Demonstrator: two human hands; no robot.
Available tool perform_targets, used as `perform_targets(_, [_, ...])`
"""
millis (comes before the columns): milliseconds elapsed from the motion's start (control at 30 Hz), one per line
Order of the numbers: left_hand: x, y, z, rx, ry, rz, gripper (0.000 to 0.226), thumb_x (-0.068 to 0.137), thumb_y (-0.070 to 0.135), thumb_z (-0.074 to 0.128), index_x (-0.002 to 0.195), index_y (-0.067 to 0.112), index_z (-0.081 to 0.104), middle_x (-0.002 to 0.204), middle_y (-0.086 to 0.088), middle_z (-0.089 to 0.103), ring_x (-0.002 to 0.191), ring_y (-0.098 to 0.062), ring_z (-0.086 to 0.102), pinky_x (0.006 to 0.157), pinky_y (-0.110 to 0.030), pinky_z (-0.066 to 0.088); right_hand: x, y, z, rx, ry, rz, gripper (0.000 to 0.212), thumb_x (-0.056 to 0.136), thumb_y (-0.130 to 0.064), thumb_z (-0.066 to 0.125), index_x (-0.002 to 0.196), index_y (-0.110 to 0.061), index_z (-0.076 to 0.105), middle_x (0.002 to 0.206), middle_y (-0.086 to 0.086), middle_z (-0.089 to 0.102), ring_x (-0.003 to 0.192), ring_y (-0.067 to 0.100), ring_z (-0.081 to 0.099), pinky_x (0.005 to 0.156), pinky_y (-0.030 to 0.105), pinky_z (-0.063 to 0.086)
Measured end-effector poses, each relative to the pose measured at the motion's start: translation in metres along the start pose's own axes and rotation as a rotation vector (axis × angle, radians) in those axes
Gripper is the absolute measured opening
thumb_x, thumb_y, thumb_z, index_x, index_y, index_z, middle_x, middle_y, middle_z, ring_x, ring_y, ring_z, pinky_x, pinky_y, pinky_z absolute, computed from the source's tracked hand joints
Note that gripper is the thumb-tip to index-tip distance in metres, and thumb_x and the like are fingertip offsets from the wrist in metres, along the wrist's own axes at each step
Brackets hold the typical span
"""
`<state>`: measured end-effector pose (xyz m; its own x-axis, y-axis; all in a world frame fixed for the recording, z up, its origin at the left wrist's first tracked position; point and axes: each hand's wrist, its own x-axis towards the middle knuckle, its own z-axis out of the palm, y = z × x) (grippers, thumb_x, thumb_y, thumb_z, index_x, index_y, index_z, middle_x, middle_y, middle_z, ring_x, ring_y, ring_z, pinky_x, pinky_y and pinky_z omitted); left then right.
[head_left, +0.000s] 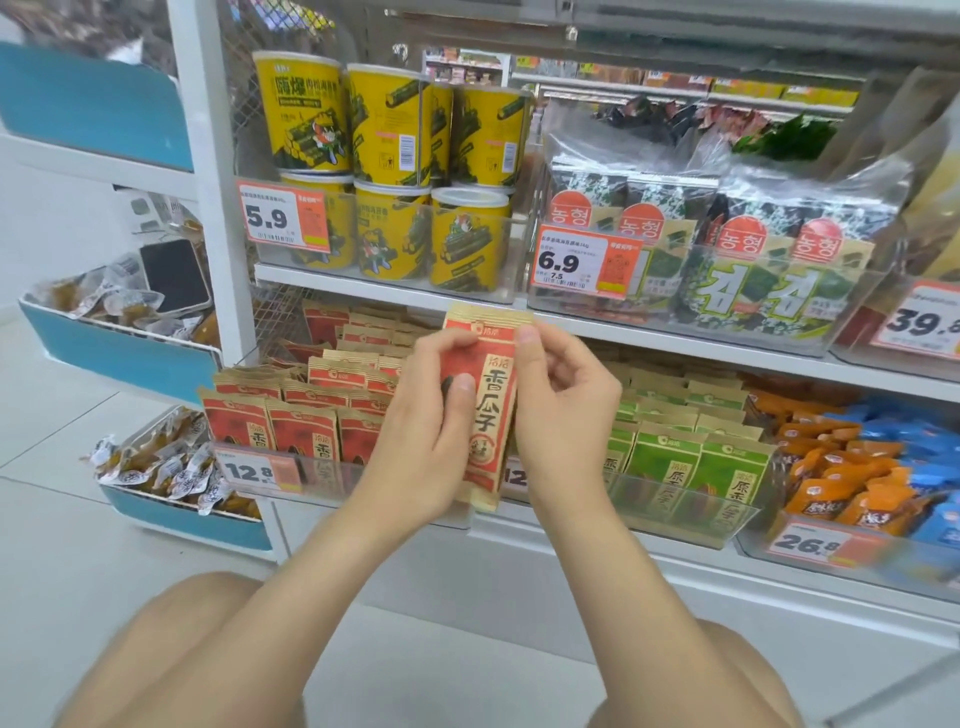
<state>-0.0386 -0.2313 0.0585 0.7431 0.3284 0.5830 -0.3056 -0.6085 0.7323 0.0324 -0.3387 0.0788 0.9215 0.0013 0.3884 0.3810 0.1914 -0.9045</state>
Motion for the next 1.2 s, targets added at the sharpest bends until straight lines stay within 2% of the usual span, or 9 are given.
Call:
perform_targets(133, [0.027,0.001,-0.013,-0.073,0.069,-0.156,0.032,0.113,0.017,0.045,0.141,0.034,0.044,0.138,0.014,0.056,0.127,-0.006,0.058,0.109,-0.036,0.049,-0.002,0.010,0.015,-0.010,-0.193,0.133,0.031,0.099,-0.042,0.072,0.091,-0.013,0.081,0.079,0.007,0.080,0.070,0.017,0.069,0.068,0.051,0.060])
perform_targets(267, [0.054,0.002,-0.025,-0.029,-0.017,-0.221,0.028,0.113,0.020,0.044,0.136,0.038,0.044,0.132,0.010,0.059,0.117,-0.009,0.060,0.096,-0.030,0.048,-0.001,0.021,0.029,-0.163,-0.123,0.005,0.033,0.103,-0.038,0.067,0.084,-0.012,0.077,0.055,-0.007,0.054,0.057,0.010,0.040,0.058,0.034,0.038])
perform_targets(400, [0.054,-0.002,-0.023,0.011,0.052,-0.212,0.024,0.111,0.020,0.049,0.127,0.038,0.052,0.130,0.010,0.045,0.129,-0.002,0.044,0.102,-0.009,0.038,0.007,0.017,0.041,-0.051,-0.038,0.051,0.016,0.100,-0.032,0.076,0.098,-0.020,0.087,0.068,-0.013,0.074,0.060,0.003,0.058,0.065,0.027,0.050])
perform_targets(467, [0.049,-0.007,-0.017,-0.089,0.109,-0.255,0.018,0.111,0.031,0.052,0.125,0.041,0.057,0.130,0.007,0.049,0.131,-0.006,0.051,0.109,-0.027,0.046,0.008,0.015,0.045,-0.045,-0.063,0.013,0.017,0.101,-0.032,0.075,0.103,-0.019,0.087,0.077,-0.009,0.080,0.065,0.002,0.064,0.065,0.026,0.053])
perform_targets(533, [0.047,-0.005,-0.012,-0.301,0.161,-0.332,0.015,0.112,0.039,0.052,0.123,0.037,0.062,0.128,-0.001,0.063,0.123,-0.020,0.065,0.101,-0.044,0.056,0.010,0.014,0.048,-0.032,-0.119,-0.012,0.019,0.104,-0.031,0.073,0.100,-0.019,0.086,0.079,-0.006,0.080,0.068,0.008,0.064,0.064,0.030,0.054])
perform_targets(667, [0.050,0.004,-0.006,-0.547,0.175,-0.458,0.025,0.113,0.044,0.050,0.110,0.022,0.061,0.118,-0.019,0.073,0.113,-0.035,0.073,0.094,-0.057,0.058,0.016,0.016,0.049,-0.017,-0.147,0.001,0.010,0.101,-0.026,0.076,0.098,-0.018,0.080,0.087,-0.001,0.080,0.080,0.024,0.073,0.073,0.038,0.060])
perform_targets(867, [0.060,0.003,0.009,-0.635,0.220,-0.498,0.025,0.113,0.036,0.052,0.104,0.013,0.058,0.091,-0.006,0.065,0.087,-0.016,0.062,0.080,-0.038,0.051,0.025,0.021,0.051,-0.101,-0.143,-0.072,0.017,0.106,-0.018,0.063,0.091,-0.016,0.069,0.082,-0.002,0.074,0.074,0.016,0.067,0.071,0.036,0.056])
perform_targets(1067, [0.064,0.011,0.020,-0.793,0.245,-0.537,0.015,0.112,0.023,0.056,0.109,0.009,0.061,0.100,-0.014,0.068,0.093,-0.023,0.067,0.087,-0.043,0.054,0.029,0.019,0.044,-0.167,-0.088,-0.125,0.020,0.107,-0.018,0.061,0.089,-0.013,0.066,0.075,0.004,0.071,0.069,0.028,0.066,0.064,0.043,0.054])
perform_targets(1200, [0.058,0.018,0.025,-0.788,0.208,-0.517,0.015,0.112,0.018,0.054,0.100,0.011,0.057,0.091,-0.012,0.064,0.082,-0.017,0.065,0.074,-0.030,0.054,0.028,0.013,0.037,-0.174,-0.042,-0.131,0.019,0.098,-0.021,0.055,0.079,-0.018,0.055,0.063,-0.005,0.057,0.058,0.013,0.051,0.057,0.031,0.042])
